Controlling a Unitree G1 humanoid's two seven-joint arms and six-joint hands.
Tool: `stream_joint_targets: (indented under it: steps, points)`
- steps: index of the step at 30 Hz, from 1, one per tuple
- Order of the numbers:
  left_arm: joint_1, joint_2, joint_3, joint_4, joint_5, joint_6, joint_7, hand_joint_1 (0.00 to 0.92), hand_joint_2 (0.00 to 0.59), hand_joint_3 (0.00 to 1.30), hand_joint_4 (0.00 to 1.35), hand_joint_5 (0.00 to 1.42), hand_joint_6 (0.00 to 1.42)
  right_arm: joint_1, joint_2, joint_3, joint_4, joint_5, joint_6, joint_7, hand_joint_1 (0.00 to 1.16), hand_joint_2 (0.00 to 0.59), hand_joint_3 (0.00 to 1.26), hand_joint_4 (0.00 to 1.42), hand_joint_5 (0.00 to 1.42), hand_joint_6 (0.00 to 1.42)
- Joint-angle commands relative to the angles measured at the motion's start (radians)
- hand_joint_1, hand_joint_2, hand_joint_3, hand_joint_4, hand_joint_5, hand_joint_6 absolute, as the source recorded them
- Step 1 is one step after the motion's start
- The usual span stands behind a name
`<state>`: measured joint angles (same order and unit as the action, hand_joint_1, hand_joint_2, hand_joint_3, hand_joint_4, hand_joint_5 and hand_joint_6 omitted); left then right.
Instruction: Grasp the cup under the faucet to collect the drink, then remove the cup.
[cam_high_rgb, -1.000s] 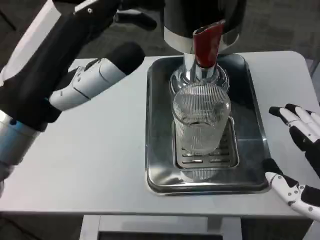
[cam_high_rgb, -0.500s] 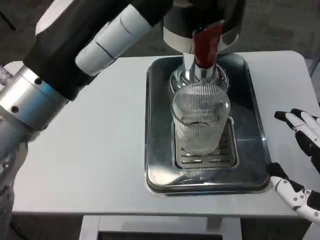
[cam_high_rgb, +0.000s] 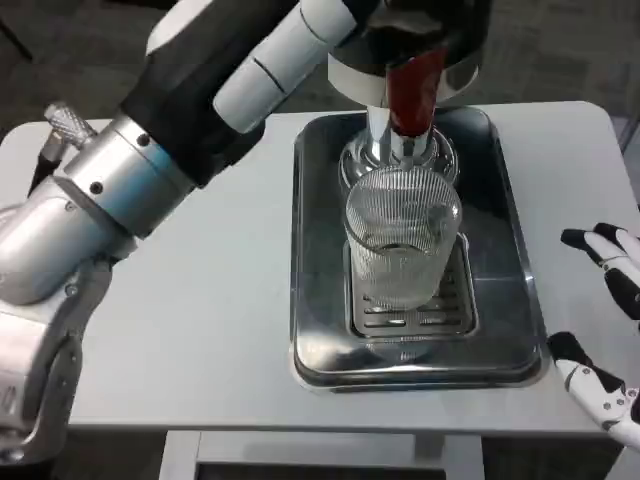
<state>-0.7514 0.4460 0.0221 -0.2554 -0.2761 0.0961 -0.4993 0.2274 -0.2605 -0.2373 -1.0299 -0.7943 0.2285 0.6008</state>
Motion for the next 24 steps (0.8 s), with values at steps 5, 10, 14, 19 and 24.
stream_joint_targets:
  steps: [5, 10, 14, 19, 24]
  points:
    - [-0.019, -0.019, -0.035, 0.072, 0.015, -0.001, -0.065, 0.0, 0.096, 0.24, 0.25, 0.37, 0.32, 0.015, 0.006, -0.036, -0.017, 0.03, -0.014, 0.0, 0.39, 0.494, 0.07, 0.0, 0.0, 0.0]
    - [-0.017, -0.018, -0.043, 0.083, 0.023, -0.001, -0.087, 0.0, 0.094, 0.24, 0.25, 0.37, 0.32, 0.016, 0.005, -0.038, -0.017, 0.035, -0.01, 0.002, 0.39, 0.494, 0.07, 0.0, 0.0, 0.0]
    - [-0.013, -0.012, -0.048, 0.085, 0.029, 0.001, -0.101, 0.0, 0.095, 0.24, 0.26, 0.38, 0.32, 0.012, 0.003, -0.035, -0.017, 0.036, -0.004, 0.003, 0.39, 0.494, 0.07, 0.0, 0.0, 0.0]
    - [-0.005, 0.005, -0.053, 0.086, 0.05, -0.005, -0.125, 0.0, 0.095, 0.24, 0.26, 0.38, 0.32, 0.011, 0.005, -0.027, -0.017, 0.034, 0.001, 0.007, 0.39, 0.494, 0.07, 0.0, 0.0, 0.0]
    - [0.015, 0.036, -0.062, 0.085, 0.093, -0.025, -0.154, 0.0, 0.094, 0.24, 0.26, 0.38, 0.32, 0.01, 0.005, -0.023, -0.017, 0.036, 0.001, 0.009, 0.39, 0.494, 0.07, 0.0, 0.0, 0.0]
